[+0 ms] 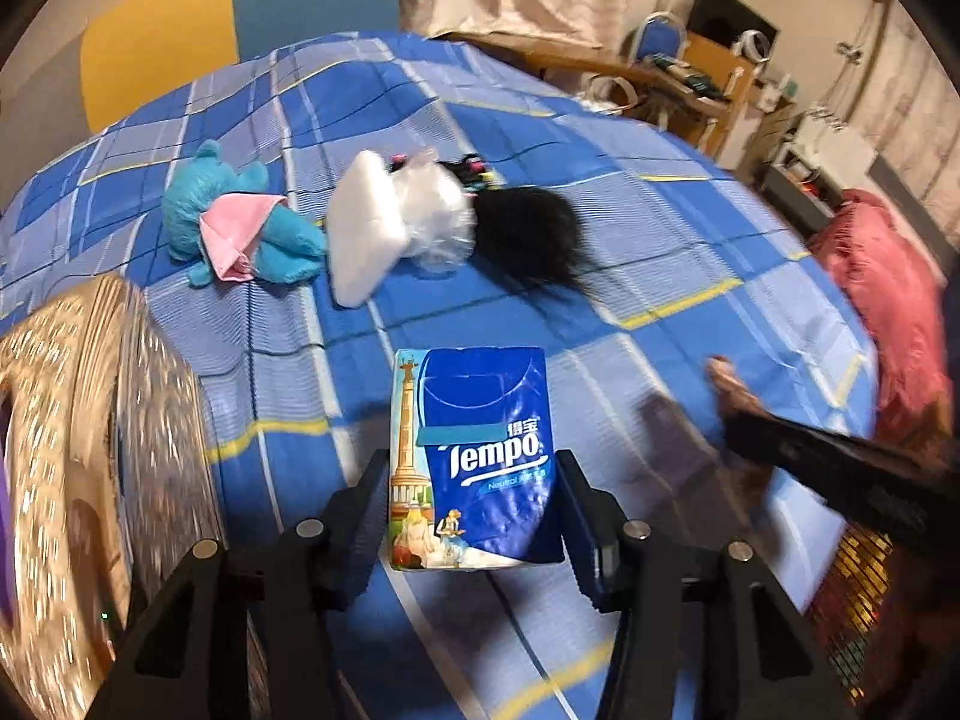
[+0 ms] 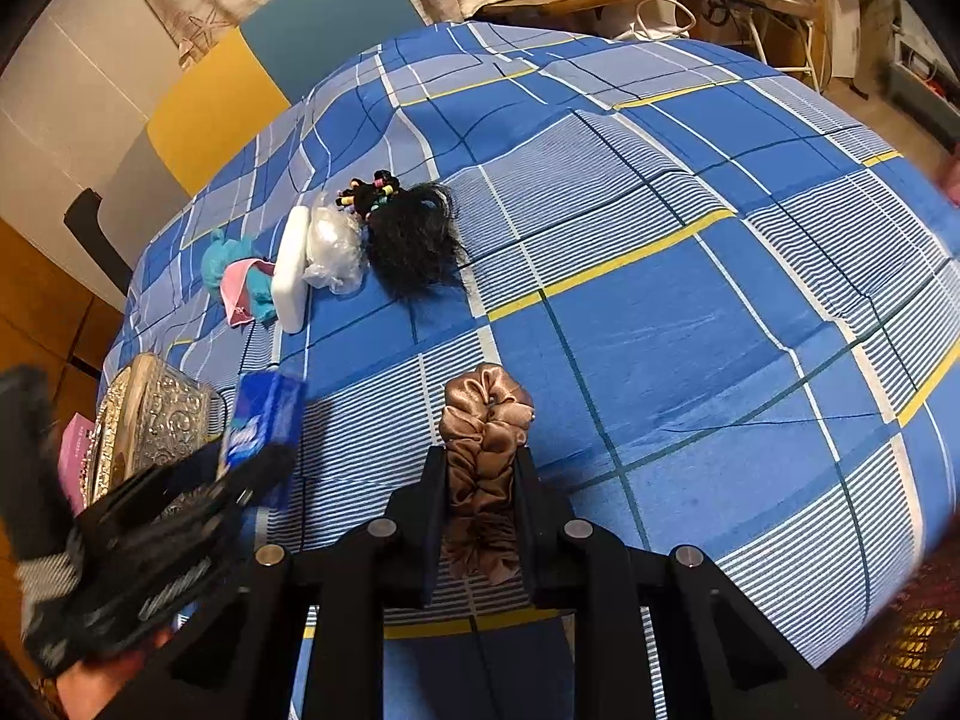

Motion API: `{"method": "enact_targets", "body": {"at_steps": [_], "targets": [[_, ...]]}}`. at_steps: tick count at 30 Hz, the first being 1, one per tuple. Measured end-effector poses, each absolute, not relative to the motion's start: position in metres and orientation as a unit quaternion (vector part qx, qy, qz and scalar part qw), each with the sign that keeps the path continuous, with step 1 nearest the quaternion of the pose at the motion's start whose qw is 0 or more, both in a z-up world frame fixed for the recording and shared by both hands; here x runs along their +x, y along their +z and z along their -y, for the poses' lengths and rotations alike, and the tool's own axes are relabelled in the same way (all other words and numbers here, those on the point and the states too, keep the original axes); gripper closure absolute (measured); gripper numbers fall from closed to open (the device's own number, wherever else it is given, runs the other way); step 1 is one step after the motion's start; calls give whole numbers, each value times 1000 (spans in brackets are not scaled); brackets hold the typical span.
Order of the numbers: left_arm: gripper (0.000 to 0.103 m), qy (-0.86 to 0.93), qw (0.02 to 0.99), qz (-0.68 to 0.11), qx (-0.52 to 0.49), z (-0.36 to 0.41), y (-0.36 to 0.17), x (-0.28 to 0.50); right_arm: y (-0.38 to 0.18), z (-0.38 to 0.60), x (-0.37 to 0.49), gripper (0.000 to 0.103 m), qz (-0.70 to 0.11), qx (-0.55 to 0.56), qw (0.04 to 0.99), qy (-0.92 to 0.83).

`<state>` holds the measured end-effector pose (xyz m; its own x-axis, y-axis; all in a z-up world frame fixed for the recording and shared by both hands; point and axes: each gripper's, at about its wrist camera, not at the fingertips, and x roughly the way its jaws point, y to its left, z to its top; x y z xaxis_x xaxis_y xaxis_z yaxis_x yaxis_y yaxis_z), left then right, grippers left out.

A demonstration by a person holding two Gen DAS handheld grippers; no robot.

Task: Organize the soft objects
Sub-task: 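Lower the Tempo pack into the gold tray with the left tool while the right carries the scrunchie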

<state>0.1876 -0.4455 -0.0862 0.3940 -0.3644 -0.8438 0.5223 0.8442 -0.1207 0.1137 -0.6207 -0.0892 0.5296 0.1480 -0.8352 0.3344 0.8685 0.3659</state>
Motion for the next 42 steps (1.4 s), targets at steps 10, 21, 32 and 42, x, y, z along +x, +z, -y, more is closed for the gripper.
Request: {"method": "enact_targets", "body": {"at_steps": [10, 21, 32, 42], "targets": [[50, -358, 818, -445, 68, 403, -49, 111, -93, 621, 112, 82, -483, 264, 833, -54], [50, -348, 847, -402, 15, 312, -8, 85, -98, 621, 113, 82, -479, 271, 833, -45], [50, -256, 879, -398, -63, 197, -5, 106, -87, 607, 112, 82, -445, 244, 861, -15], [50, -181, 884, -416, -115, 115, -19, 149, -72, 588, 104, 82, -432, 250, 867, 2]]}}
